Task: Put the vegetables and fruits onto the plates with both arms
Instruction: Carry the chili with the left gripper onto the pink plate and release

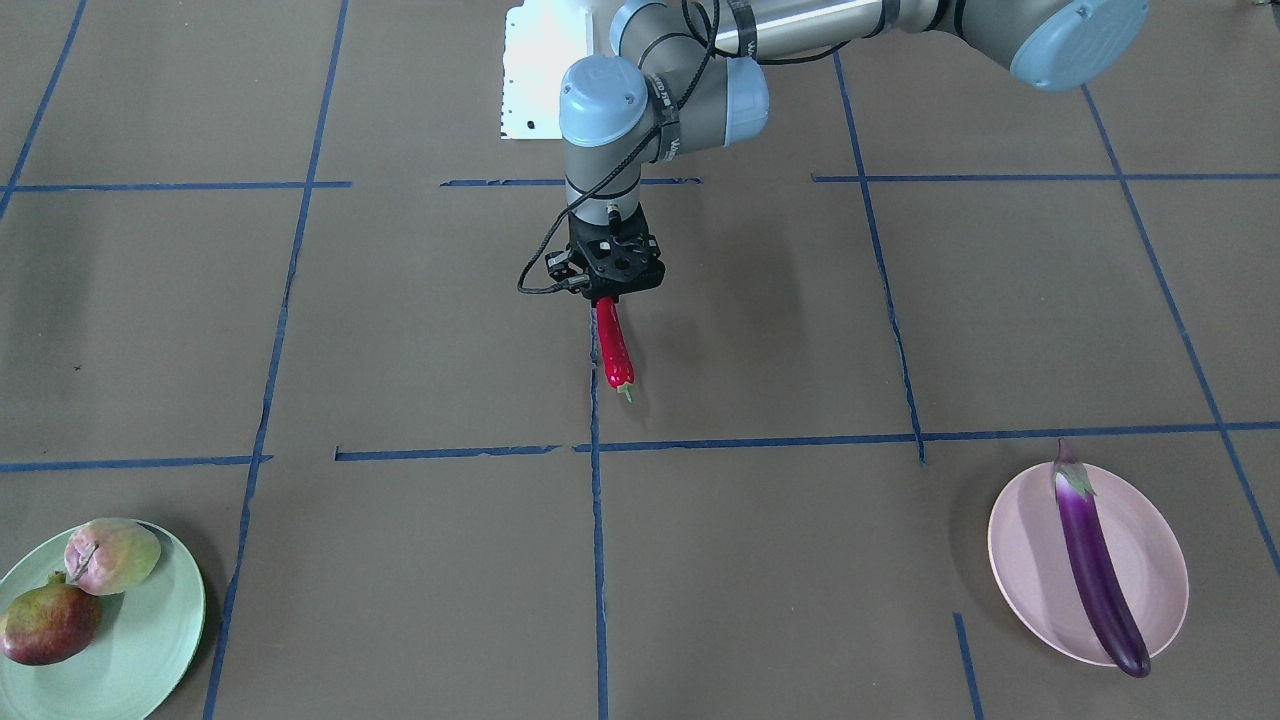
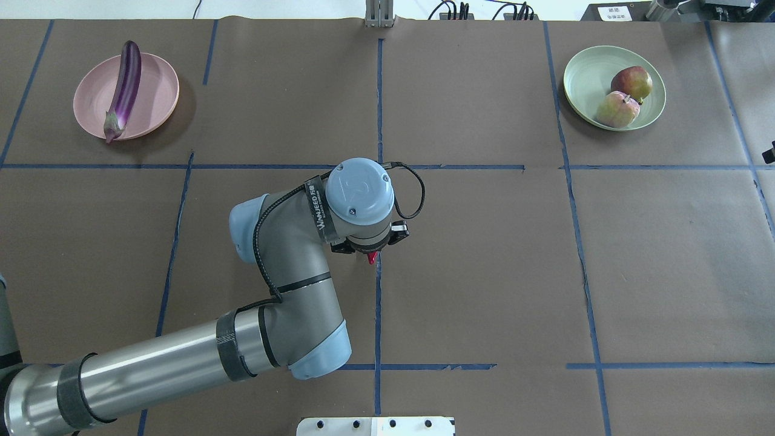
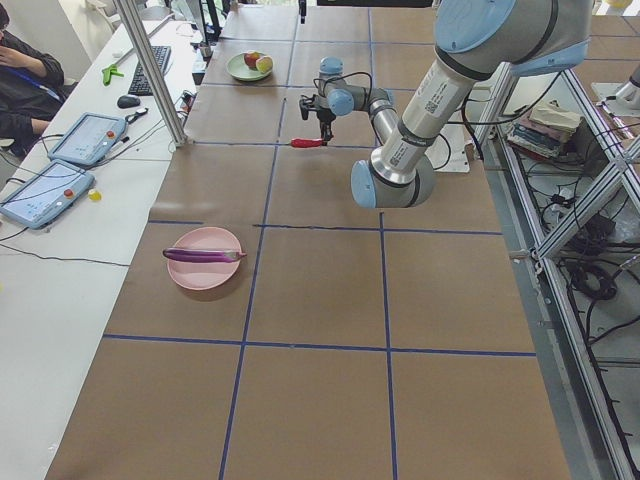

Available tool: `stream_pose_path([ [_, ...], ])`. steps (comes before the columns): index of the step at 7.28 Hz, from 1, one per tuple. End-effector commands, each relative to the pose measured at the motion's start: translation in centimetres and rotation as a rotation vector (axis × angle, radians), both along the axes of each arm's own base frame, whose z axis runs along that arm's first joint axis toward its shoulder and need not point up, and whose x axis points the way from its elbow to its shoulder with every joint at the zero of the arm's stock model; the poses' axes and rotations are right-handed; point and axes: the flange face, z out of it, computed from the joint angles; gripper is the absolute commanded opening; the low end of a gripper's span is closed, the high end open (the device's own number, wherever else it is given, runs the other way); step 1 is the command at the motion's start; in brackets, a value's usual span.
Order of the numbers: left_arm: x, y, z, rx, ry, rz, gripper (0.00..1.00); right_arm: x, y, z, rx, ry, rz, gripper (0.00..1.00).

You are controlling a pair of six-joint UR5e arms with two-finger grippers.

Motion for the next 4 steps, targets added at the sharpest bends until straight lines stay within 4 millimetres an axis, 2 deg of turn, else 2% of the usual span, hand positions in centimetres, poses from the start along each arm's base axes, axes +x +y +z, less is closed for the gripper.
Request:
stream_pose_path([
  [1, -10.9, -8.8, 4.9, -0.069, 0.004, -0.117, 0.0, 0.0, 0.2, 0.3, -0.004, 0.003, 0.0, 1.0],
  [2, -17.7, -14.6, 7.8, -0.05, -0.02, -0.137, 0.0, 0.1, 0.7, 1.0, -0.017, 0.005, 0.0, 1.0],
  [3, -23.2, -19.6, 11.3, 0.025, -0.085, -0.073, 0.0, 0.3, 1.5, 1.6, -0.024, 0.006, -0.001, 1.0],
  [4, -27.4, -24.1, 16.0, 0.042, -0.138, -0.006, 0.0, 0.3, 1.8, 1.6, -0.022, 0.005, -0.003, 1.0],
])
